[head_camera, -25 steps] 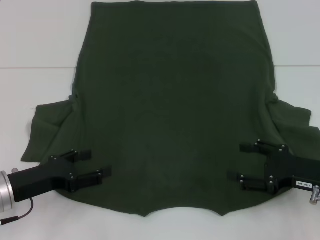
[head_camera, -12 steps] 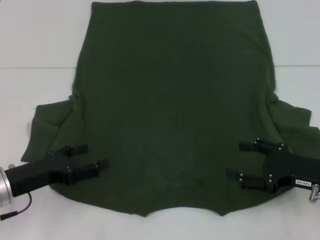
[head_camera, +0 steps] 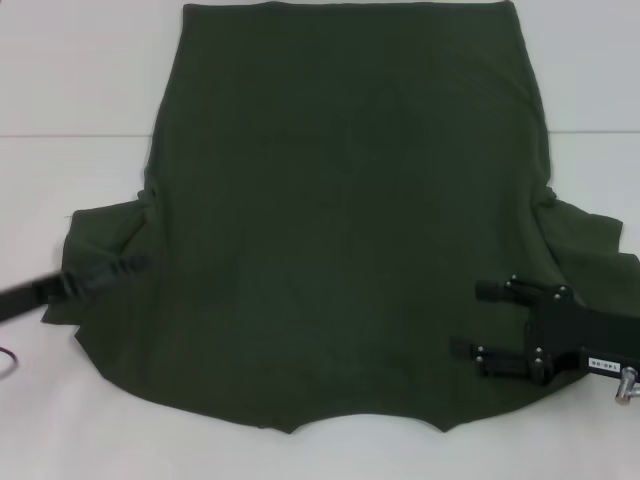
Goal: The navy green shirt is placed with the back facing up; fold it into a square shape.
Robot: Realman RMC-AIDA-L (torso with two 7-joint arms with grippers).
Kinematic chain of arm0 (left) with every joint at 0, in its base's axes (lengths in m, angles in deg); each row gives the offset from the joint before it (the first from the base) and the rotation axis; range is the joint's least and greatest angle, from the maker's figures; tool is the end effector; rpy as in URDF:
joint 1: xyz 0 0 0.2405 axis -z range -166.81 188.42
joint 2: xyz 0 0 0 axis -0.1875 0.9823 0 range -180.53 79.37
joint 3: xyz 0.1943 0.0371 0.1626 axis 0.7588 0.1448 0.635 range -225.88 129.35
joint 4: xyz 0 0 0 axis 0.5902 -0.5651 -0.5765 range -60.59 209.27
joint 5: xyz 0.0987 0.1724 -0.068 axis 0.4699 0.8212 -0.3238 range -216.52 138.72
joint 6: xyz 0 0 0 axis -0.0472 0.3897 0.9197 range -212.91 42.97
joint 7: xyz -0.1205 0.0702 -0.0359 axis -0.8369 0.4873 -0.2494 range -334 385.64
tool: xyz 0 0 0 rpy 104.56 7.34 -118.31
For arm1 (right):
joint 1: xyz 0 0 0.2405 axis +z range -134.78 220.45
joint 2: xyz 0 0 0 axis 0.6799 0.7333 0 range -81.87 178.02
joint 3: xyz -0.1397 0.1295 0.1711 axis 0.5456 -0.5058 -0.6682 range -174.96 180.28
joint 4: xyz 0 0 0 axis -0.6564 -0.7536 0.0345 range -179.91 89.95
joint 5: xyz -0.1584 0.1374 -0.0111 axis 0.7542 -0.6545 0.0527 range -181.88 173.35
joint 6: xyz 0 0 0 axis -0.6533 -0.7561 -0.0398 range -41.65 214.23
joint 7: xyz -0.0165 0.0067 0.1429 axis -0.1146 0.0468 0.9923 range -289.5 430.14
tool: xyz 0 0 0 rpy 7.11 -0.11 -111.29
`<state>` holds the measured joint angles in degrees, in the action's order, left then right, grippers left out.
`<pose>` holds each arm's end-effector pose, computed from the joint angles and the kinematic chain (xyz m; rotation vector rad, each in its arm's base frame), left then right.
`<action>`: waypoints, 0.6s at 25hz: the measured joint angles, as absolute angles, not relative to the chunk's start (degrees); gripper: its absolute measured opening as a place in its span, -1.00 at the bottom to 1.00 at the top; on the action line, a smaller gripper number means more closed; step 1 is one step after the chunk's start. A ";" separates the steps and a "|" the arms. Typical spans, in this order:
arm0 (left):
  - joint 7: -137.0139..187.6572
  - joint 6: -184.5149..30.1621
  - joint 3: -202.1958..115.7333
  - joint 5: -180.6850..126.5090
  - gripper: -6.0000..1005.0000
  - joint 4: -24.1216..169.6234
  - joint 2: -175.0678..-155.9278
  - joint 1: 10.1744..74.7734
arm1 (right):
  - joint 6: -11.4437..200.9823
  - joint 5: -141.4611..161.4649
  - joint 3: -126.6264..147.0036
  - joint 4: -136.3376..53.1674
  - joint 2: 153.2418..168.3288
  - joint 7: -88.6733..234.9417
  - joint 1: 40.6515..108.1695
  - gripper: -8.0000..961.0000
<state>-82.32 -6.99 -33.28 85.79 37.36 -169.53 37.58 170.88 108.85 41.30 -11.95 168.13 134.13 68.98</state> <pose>-0.3484 0.3243 0.0421 -1.9894 -1.5076 -0.7967 0.2917 0.3098 -0.0177 -2.6522 0.4748 0.6417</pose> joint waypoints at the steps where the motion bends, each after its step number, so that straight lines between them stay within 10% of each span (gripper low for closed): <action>1: -84.80 -7.95 -33.42 86.21 0.83 37.21 -169.18 37.80 | 170.76 108.85 41.33 -12.10 168.13 134.13 69.01 0.87; 15: -95.93 -22.90 -28.70 90.40 0.83 37.60 -166.04 43.78 | 169.58 108.84 41.77 -13.06 168.16 134.13 69.36 0.87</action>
